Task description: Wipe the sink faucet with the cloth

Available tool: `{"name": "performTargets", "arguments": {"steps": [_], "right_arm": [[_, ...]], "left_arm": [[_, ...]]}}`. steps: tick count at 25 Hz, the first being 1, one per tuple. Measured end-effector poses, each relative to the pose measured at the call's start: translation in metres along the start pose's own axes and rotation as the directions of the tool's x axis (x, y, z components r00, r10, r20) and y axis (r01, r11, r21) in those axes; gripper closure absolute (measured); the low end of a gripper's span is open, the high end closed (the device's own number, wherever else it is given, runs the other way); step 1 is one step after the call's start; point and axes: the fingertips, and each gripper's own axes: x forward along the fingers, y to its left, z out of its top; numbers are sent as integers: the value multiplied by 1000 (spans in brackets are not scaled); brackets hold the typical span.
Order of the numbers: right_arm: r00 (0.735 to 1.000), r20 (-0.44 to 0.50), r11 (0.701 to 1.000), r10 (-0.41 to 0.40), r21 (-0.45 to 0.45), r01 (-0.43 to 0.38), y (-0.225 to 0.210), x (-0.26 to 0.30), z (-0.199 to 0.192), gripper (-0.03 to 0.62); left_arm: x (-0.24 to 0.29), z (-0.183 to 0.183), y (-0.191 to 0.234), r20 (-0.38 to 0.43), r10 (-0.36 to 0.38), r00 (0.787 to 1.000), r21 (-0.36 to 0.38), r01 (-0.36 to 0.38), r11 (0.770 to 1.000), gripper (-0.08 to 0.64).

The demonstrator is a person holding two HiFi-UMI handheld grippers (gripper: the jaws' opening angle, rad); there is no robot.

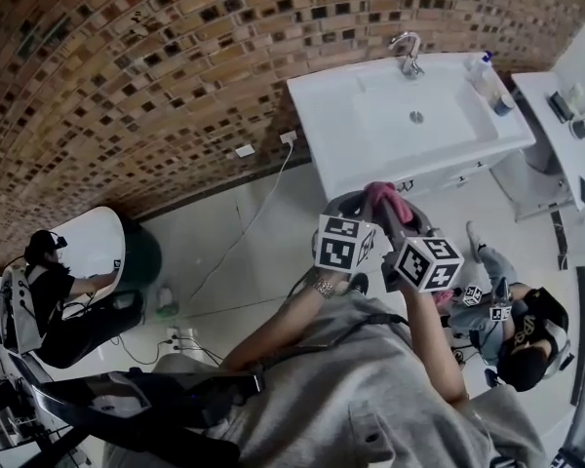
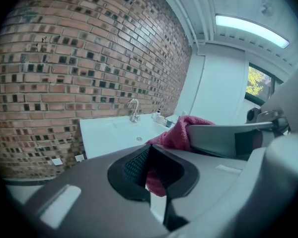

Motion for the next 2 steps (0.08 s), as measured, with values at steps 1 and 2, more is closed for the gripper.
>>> {"name": "performTargets", "arguments": {"steps": [1,2], "right_arm": [[1000,14,1000,5,5,-5,-2,-6,2,546],[1000,28,1000,10,10,-11,-4,-11,4,546]], "left_arm": [[-1,0,-4,11,-6,1000,-1,6,1000,543],[-3,1,-8,22,-11,1000,-4,11,1000,543]]}}
